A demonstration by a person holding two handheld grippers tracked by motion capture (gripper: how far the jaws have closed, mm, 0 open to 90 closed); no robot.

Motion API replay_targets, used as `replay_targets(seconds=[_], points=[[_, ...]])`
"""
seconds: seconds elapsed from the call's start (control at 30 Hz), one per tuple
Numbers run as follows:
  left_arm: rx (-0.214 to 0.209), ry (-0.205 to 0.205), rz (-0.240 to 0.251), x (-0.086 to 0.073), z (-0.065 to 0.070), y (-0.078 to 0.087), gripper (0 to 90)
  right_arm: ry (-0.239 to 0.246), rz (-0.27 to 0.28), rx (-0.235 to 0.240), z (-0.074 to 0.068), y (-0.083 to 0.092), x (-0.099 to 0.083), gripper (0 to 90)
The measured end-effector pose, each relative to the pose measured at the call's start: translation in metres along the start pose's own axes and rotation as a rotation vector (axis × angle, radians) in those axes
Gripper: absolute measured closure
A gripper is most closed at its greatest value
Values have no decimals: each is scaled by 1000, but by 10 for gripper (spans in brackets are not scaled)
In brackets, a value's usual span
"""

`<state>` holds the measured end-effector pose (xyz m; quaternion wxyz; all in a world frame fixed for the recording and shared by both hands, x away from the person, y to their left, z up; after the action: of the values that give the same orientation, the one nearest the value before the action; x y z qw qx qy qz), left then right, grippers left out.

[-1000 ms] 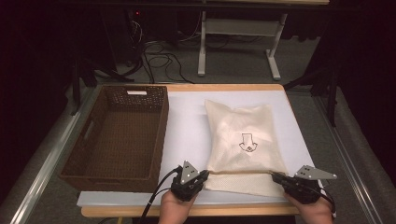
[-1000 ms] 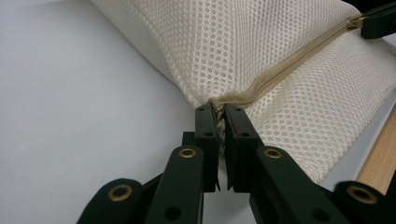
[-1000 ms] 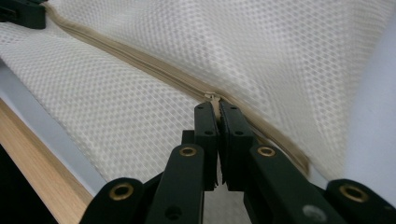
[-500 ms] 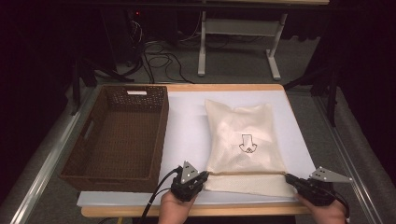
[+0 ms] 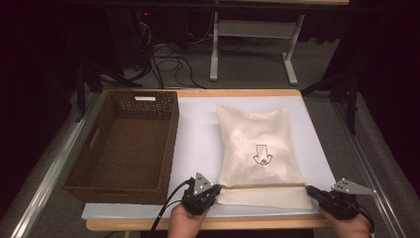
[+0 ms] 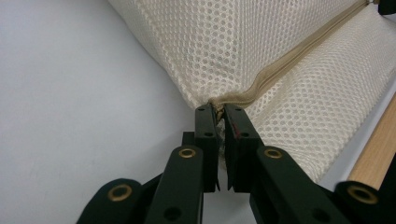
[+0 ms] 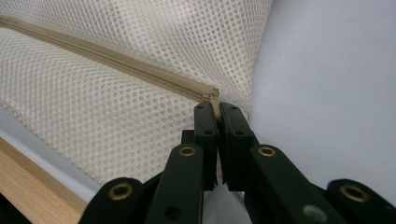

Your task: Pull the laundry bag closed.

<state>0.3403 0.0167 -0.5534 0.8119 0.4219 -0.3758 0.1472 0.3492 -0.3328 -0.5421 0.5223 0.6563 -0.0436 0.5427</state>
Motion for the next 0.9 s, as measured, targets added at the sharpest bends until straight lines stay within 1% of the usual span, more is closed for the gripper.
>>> replay_targets(seconds=[0.1, 0.13, 0.17, 0.2, 0.23, 0.27, 0.3, 0.33, 0.37, 0.4, 0.43, 0.47, 0.5, 0.53, 0.57, 0.6, 0.67, 0.7, 0.73, 0.77, 0.8, 0.87, 0.9], points=[[-4, 26, -17, -2, -2, -2, 816, 12, -1, 0, -2, 0, 0, 871], [-7, 31, -16, -2, -2, -1, 790, 14, 3, -3, -2, 0, 1, 864], [-9, 24, -11, 0, -3, 1, 772, 20, 9, -7, -2, 1, 2, 856], [-4, 21, 7, 3, -3, 4, 733, 10, 18, -12, -3, 3, 4, 824], [6, 13, 17, 5, -3, 6, 692, 6, 40, -15, -3, 5, 7, 778], [15, 2, 30, 7, -4, 8, 668, 3, 53, -17, -3, 6, 9, 746], [33, -5, 55, 10, -5, 13, 639, -4, 64, -22, -3, 8, 11, 705], [44, -10, 68, 12, -6, 15, 601, -11, 83, -29, -4, 10, 14, 642], [64, -10, 97, 15, -8, 20, 574, -12, 94, -35, -5, 11, 16, 602], [72, -8, 113, 16, -9, 22, 535, -19, 110, -45, -6, 12, 20, 536], [102, -25, 130, 17, -11, 26, 504, -14, 124, -48, -7, 12, 23, 492], [118, -36, 132, 17, -11, 27, 448, -18, 144, -53, -9, 13, 27, 421], [128, -53, 123, 17, -10, 28, 404, -6, 154, -60, -10, 12, 29, 369], [135, -65, 121, 17, -9, 28, 342, -5, 170, -66, -11, 11, 33, 310], [149, -77, 124, 18, -8, 29, 306, -12, 180, -70, -12, 11, 34, 274], [153, -80, 125, 18, -7, 30, 258, -22, 195, -71, -13, 10, 38, 207], [169, -95, 144, 20, -6, 31, 179, -29, 204, -86, -15, 7, 43, 102], [174, -100, 153, 22, -7, 32, 159, -32, 201, -96, -16, 6, 45, 54], [175, -96, 161, 23, -8, 33, 142, -24, 185, -125, -16, 3, 46, 1], [171, -86, 164, 23, -10, 33, 111, -16, 178, -137, -17, 2, 47, 0], [159, -88, 156, 23, -10, 33, 84, -20, 175, -142, -18, 1, 48, 0], [146, -89, 144, 23, -11, 33, 8, -9, 182, -146, -17, 1, 50, 0], [133, -88, 144, 23, -11, 33, 6, -13, 187, -148, -17, 2, 51, 0]])
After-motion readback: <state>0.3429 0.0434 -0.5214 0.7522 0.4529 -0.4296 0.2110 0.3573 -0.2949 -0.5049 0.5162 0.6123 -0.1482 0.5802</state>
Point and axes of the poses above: each handheld gripper's, and its own axes: y roughly backward along the jaws, x roughly out of its top, z roughly to its right, the point moved 7 cm from there along -y, roughly forward along the jaws, and after that the axes turned 15 degrees about y, right-handed, at the moved point
